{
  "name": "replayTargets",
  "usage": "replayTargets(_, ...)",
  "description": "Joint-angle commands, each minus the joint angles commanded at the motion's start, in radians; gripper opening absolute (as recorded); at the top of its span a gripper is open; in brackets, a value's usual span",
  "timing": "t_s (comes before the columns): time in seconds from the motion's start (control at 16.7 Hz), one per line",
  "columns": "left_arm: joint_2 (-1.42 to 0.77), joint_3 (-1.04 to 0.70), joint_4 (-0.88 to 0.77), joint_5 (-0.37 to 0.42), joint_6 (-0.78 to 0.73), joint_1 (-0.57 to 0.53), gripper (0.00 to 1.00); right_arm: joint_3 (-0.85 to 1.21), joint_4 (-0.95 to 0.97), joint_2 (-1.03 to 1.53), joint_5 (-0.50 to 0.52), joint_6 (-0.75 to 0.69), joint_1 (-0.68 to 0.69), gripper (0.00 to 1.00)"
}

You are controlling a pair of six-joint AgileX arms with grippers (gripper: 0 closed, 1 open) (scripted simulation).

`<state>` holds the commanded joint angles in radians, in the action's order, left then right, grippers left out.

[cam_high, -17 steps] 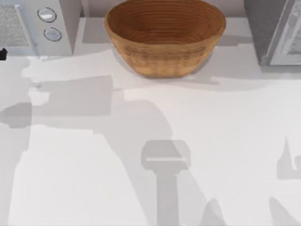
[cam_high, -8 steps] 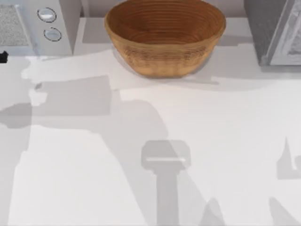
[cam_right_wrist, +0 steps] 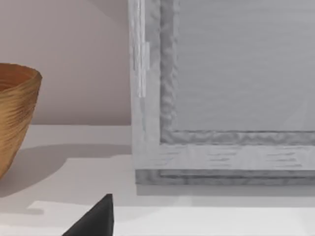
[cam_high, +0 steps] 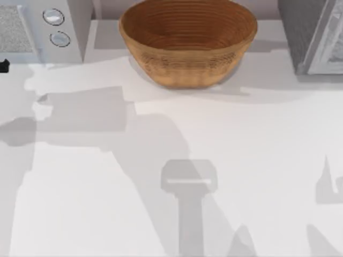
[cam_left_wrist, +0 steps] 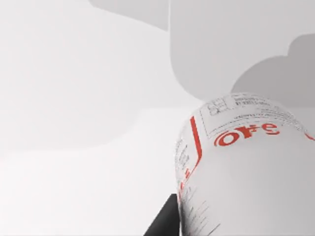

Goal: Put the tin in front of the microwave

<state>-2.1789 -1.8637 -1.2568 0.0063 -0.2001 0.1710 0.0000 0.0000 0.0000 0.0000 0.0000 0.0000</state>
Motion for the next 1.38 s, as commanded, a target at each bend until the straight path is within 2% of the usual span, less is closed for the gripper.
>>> replayTargets(0.54, 0.000, 0.000, 0.000, 0.000, 0.000, 0.000, 0.98, 0.000, 0.000, 0.000, 0.000, 0.000, 0.000, 1.00)
replayTargets(1.14, -0.002, -0.004, -0.004, 0.000, 0.000, -0.001, 1.00, 0.000, 0.000, 0.000, 0.000, 0.000, 0.000, 1.00)
replayTargets(1.38, -0.004, -0.102, -0.100, 0.000, 0.000, -0.002, 1.00, 0.000, 0.000, 0.000, 0.000, 0.000, 0.000, 1.00)
